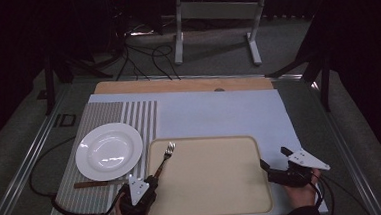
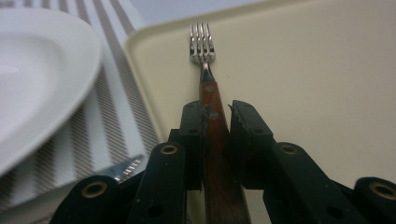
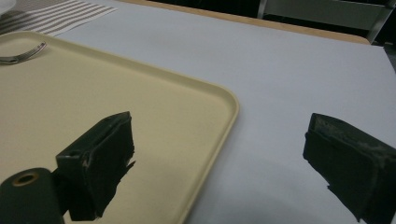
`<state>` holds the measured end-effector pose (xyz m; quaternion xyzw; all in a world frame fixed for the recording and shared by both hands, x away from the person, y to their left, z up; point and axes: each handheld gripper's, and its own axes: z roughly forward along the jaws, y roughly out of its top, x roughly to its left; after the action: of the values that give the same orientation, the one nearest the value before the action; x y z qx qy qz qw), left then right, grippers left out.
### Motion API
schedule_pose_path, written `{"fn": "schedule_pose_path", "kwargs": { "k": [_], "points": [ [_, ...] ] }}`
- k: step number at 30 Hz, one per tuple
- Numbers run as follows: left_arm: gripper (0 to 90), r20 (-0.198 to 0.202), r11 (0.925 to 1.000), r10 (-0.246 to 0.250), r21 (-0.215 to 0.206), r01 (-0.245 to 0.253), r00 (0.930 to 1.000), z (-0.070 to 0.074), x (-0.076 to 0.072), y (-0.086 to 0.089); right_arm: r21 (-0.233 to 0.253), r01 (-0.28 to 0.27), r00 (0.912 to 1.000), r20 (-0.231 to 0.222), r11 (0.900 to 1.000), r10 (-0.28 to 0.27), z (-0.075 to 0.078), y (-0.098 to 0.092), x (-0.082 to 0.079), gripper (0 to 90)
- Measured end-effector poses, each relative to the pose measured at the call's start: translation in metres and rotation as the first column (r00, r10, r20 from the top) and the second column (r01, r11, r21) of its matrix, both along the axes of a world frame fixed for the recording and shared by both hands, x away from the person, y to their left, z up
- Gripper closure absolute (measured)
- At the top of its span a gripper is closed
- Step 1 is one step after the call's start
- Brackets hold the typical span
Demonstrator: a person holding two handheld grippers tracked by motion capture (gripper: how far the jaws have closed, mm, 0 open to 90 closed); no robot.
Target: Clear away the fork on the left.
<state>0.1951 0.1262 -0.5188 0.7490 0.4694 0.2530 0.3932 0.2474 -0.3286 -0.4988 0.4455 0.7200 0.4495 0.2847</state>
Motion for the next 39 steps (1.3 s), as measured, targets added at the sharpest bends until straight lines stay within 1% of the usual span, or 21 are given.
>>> {"fn": "schedule_pose_path", "kwargs": {
  "k": [2,6,8,9,10,11,13,14,16,19,21,23,24,25,26,28,29,31,34,39],
  "points": [
    [75.5,-0.013,1.0000,0.008,0.006,-0.008,0.9999,-0.003,-0.001,0.000,0.000,-0.001,1.0000,0.000,1.000,0.001,0.000,0.000,0.000,8.4],
    [75.4,-0.015,0.9998,0.017,0.006,-0.017,0.9998,-0.003,-0.002,0.001,0.001,-0.002,1.0000,-0.004,1.000,0.002,0.000,0.000,0.000,8.4],
    [74.8,-0.014,0.9999,0.010,-0.011,-0.010,0.9999,-0.003,-0.002,0.003,0.000,-0.002,1.0000,-0.003,1.000,0.002,0.000,0.000,0.000,8.4],
    [70.0,-0.014,0.9996,0.006,-0.027,-0.007,0.9999,-0.003,-0.001,0.004,-0.002,-0.004,1.0000,-0.004,1.000,0.004,0.000,0.000,0.000,8.4],
    [65.1,-0.012,0.9987,-0.008,-0.050,0.007,0.9999,-0.003,-0.001,0.005,-0.002,-0.003,1.0000,-0.004,1.000,0.003,0.000,0.001,0.000,8.4],
    [62.5,-0.005,0.9973,-0.025,-0.070,0.024,0.9997,-0.002,-0.001,0.005,-0.002,-0.003,1.0000,-0.004,1.000,0.003,0.000,0.001,0.000,8.4],
    [57.1,0.005,0.9967,-0.029,-0.075,0.030,0.9996,-0.001,-0.001,0.006,-0.001,-0.003,1.0000,-0.004,1.000,0.003,0.000,0.000,0.000,8.4],
    [55.5,0.001,0.9952,-0.043,-0.088,0.043,0.9991,-0.001,0.000,0.006,0.000,-0.002,1.0000,-0.005,1.000,0.002,0.000,0.000,0.000,8.4],
    [54.4,-0.029,0.9945,-0.062,-0.086,0.060,0.9976,-0.002,0.002,0.004,-0.001,-0.003,1.0000,-0.005,1.000,0.003,0.000,0.001,0.000,8.5],
    [54.8,-0.056,0.9924,-0.076,-0.101,0.070,0.9955,-0.006,0.002,0.002,-0.003,-0.004,1.0000,-0.005,1.000,0.004,0.000,0.001,0.000,8.4],
    [54.8,-0.056,0.9918,-0.078,-0.106,0.072,0.9953,-0.007,0.001,0.002,-0.001,-0.001,1.0000,-0.003,1.000,0.001,0.000,0.000,0.000,8.4],
    [54.0,-0.047,0.9923,-0.069,-0.106,0.064,0.9965,-0.006,0.001,0.004,0.001,0.000,1.0000,-0.004,1.000,0.000,0.000,0.000,0.000,8.4],
    [53.2,-0.041,0.9918,-0.066,-0.112,0.061,0.9970,-0.004,0.001,0.004,-0.001,-0.001,1.0000,-0.004,1.000,0.001,0.000,0.000,0.000,8.5],
    [50.7,-0.035,0.9913,-0.066,-0.116,0.062,0.9972,-0.003,0.001,0.005,-0.003,-0.002,1.0000,-0.003,1.000,0.002,0.000,0.001,0.000,8.4],
    [50.7,-0.028,0.9911,-0.065,-0.118,0.062,0.9975,-0.001,0.001,0.006,-0.003,-0.002,1.0000,-0.003,1.000,0.002,0.000,0.001,0.000,8.4],
    [47.9,-0.015,0.9904,-0.067,-0.122,0.065,0.9976,0.004,0.003,0.009,0.000,-0.001,1.0000,-0.003,1.000,0.001,0.000,0.000,0.000,8.4],
    [45.3,-0.007,0.9902,-0.063,-0.125,0.062,0.9980,0.006,0.004,0.011,-0.001,0.000,1.0000,-0.004,1.000,0.000,0.000,0.000,0.000,8.4],
    [44.0,0.004,0.9885,-0.062,-0.138,0.062,0.9981,0.013,0.007,0.016,0.000,-0.001,1.0000,-0.004,1.000,0.001,0.000,0.000,0.000,8.4],
    [39.5,0.022,0.9863,-0.060,-0.152,0.063,0.9979,0.023,0.013,0.025,0.001,-0.002,1.0000,-0.003,1.000,0.002,0.000,0.000,0.000,8.4],
    [37.0,0.063,0.9833,-0.039,-0.175,0.049,0.9973,0.042,0.023,0.046,0.002,-0.002,1.0000,-0.002,1.000,0.002,0.000,0.000,0.000,8.4]
  ]
}}
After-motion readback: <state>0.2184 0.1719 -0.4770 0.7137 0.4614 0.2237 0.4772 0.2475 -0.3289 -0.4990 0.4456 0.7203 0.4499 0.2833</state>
